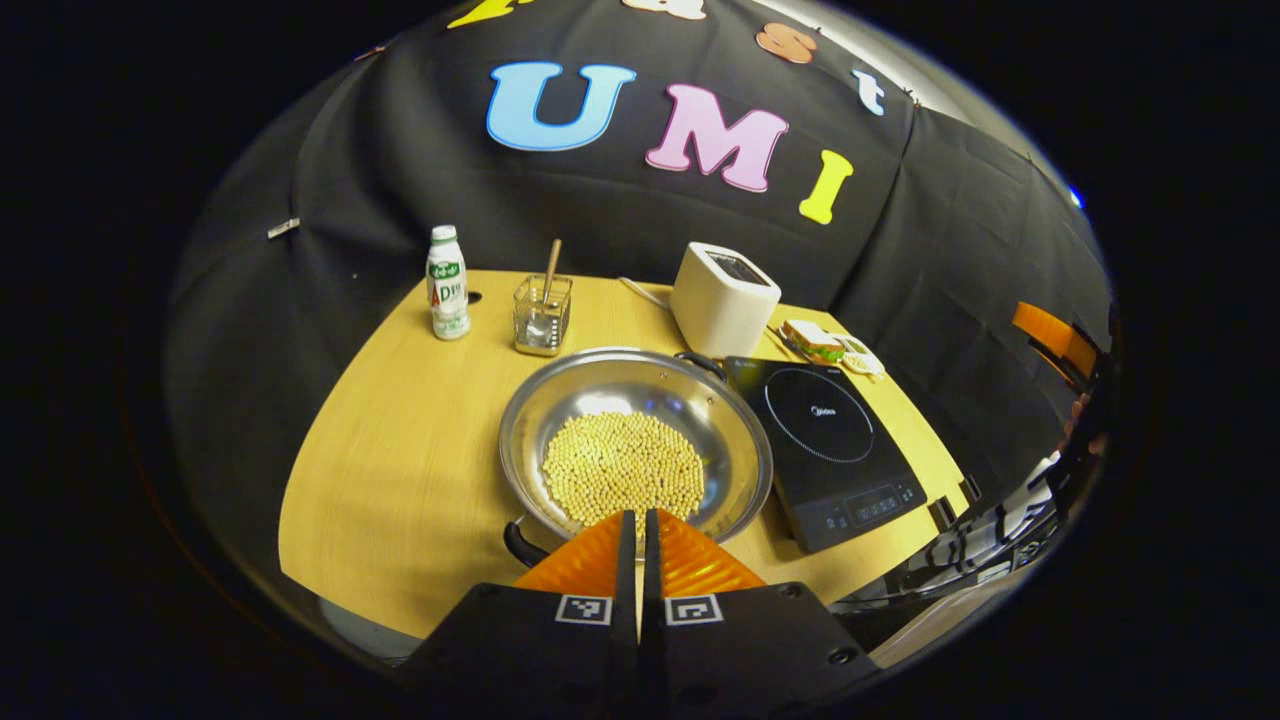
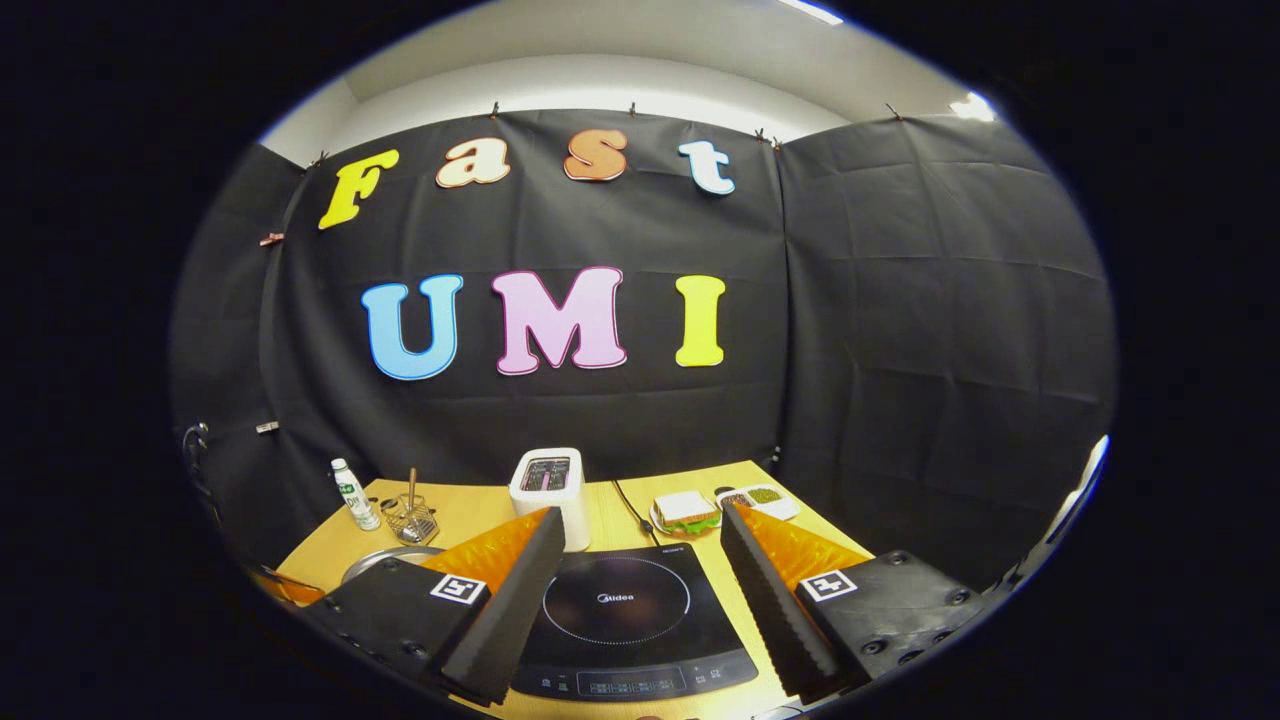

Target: First push the handle of the pot to place it horizontally, then grasp the pot with both hands and set it on the induction cooktop.

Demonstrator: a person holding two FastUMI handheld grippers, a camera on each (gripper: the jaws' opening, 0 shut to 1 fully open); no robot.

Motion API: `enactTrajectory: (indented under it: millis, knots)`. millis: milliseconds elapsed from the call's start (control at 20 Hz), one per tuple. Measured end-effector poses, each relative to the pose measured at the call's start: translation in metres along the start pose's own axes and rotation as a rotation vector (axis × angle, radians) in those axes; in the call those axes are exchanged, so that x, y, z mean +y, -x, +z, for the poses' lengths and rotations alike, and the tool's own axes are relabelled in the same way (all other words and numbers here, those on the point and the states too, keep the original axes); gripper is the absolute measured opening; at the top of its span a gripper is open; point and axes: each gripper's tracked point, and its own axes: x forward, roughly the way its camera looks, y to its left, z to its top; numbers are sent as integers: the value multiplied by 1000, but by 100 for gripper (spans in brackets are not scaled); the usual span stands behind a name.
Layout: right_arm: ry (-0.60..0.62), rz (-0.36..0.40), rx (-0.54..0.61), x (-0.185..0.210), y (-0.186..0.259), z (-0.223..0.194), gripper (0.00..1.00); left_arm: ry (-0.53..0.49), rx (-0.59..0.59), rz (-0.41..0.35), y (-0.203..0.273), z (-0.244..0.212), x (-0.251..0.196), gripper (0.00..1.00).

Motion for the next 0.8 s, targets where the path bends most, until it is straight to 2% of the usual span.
enactTrajectory:
  millis: [250, 450, 600, 800]
  knots:
    - [-3, -18, 32, -2, 2, -9, 98, 62, 77, -40, -20, -26, 0, 5]
    - [-6, -21, 50, 2, -1, -12, 98, 44, 160, -78, -32, -55, -4, 5]
    - [6, -21, 56, 5, -2, -13, 98, 62, 217, -64, -40, -73, 4, 5]
    - [8, -25, 70, 5, -3, -17, 98, 105, 228, -43, -49, -73, 18, 5]
